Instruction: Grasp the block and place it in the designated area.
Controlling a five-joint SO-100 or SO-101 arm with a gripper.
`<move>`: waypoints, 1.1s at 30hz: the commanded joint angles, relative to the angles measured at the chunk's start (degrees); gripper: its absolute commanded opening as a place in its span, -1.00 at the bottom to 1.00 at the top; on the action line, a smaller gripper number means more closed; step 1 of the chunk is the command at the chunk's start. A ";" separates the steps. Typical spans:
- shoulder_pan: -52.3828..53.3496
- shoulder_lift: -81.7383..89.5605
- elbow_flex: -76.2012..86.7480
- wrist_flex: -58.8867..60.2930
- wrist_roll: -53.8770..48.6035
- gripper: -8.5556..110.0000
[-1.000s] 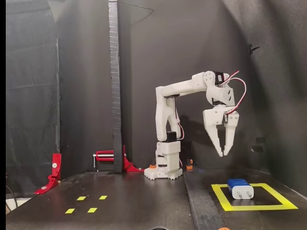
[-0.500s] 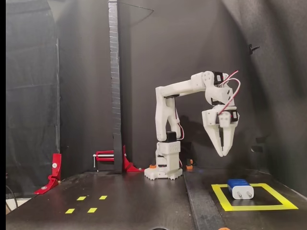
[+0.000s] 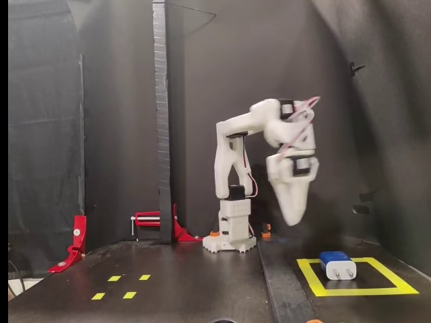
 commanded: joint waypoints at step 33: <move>24.35 30.67 25.05 -30.94 -11.60 -0.86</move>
